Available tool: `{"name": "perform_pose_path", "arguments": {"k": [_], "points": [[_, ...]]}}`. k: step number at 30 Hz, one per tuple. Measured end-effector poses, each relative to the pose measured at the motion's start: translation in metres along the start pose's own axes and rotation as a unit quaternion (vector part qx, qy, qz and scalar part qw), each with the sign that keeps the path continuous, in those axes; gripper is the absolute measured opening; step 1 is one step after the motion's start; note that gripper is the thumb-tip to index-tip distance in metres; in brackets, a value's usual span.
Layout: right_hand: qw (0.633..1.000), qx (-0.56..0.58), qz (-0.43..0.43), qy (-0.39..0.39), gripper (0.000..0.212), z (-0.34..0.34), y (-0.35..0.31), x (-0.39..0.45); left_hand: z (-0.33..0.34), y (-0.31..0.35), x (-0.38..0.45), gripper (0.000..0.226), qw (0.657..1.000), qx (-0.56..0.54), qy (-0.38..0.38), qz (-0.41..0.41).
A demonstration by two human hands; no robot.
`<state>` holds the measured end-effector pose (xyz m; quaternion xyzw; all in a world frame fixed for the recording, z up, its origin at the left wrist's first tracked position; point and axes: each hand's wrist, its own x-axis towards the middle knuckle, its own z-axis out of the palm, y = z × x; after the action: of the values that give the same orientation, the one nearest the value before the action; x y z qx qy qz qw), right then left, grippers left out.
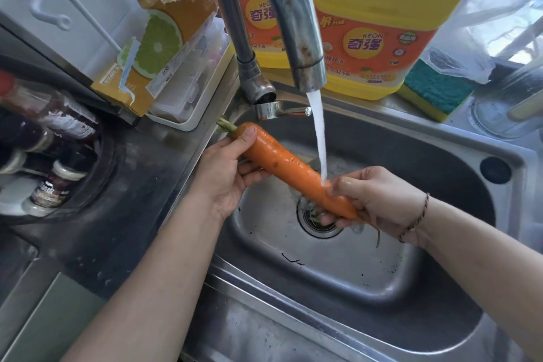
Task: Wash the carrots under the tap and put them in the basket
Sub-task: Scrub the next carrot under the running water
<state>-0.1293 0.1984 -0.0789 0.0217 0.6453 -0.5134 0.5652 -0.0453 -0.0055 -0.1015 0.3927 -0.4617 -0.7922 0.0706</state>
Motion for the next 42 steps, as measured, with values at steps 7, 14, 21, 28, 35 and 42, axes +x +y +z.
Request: {"name": "perform_pose_path", "arguments": {"k": [7,14,21,28,35,42], "points": [[1.000,-0.001,-0.002,0.000,0.019,0.002,-0.001,0.001,0.000,0.003,0.001,0.017,1.000,0.010,0.011,0.007],[0.996,-0.063,-0.067,0.007,0.019,0.003,0.001,0.007,0.002,0.006,-0.002,0.014,0.998,-0.007,0.062,0.013],[0.919,-0.368,-0.135,0.046,0.012,0.007,-0.001,0.006,0.009,0.008,-0.005,0.016,0.992,0.014,0.118,0.033],[0.878,-0.419,-0.182,0.140,0.033,0.012,0.002,0.012,0.012,0.001,-0.005,0.023,0.990,0.018,0.140,0.017],[0.984,0.141,-0.045,-0.098,0.038,-0.011,0.006,0.009,0.006,0.008,-0.004,0.023,0.991,0.012,0.132,0.020],[0.963,0.248,0.000,-0.106,0.037,-0.014,0.005,0.001,-0.008,0.015,-0.001,0.020,0.995,-0.016,0.093,0.016]]}}
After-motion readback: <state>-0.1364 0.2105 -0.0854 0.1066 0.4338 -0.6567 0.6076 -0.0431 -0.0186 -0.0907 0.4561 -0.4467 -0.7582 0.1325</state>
